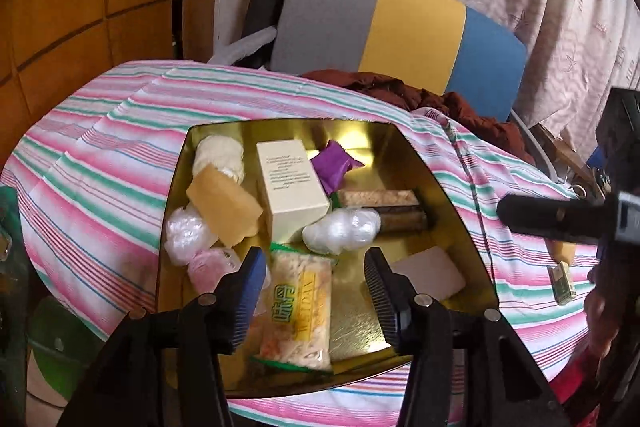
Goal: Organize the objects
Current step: 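Carry the WEIDAN bag and white bag over the gold tray and open both tools, then move both open tools back to the remaining items on the cloth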
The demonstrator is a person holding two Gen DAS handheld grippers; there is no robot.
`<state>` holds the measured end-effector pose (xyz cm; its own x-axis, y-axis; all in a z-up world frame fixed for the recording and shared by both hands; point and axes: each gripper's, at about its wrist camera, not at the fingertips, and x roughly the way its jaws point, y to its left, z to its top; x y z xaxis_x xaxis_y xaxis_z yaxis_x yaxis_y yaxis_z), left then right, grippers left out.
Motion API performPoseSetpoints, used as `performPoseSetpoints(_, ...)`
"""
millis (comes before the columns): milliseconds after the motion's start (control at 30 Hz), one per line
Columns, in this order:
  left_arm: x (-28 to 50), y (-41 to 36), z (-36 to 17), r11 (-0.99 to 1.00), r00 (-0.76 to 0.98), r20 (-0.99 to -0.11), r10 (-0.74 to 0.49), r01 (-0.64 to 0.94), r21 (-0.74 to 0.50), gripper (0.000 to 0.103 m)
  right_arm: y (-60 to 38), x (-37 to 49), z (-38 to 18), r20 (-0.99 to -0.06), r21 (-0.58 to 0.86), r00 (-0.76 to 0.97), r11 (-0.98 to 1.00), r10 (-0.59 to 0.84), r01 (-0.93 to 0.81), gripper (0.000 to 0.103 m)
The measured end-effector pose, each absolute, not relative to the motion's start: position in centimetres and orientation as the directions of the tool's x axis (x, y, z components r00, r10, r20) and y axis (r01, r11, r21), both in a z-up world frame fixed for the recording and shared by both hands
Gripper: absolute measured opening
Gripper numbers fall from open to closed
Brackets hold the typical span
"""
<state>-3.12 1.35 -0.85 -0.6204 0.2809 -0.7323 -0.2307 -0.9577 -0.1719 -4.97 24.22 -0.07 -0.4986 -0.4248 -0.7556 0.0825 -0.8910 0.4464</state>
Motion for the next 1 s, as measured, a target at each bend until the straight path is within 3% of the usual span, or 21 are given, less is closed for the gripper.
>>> performPoseSetpoints(700,-2.5,2.8,0.1,-0.979,-0.672,-0.717,0.184,-0.192,-0.071,0.052,22.4,-1.5,1.2,-0.727,0.117,-0.674,-0.991,-0.13,0.066,0.102)
performPoseSetpoints(1000,-2.1,4.6,0.3,-0.968,-0.672,-0.714,0.197,-0.247,-0.034,0.052,23.5,-1.1,1.1,-0.717,0.098,-0.69,-0.995,-0.095,0.034,0.102)
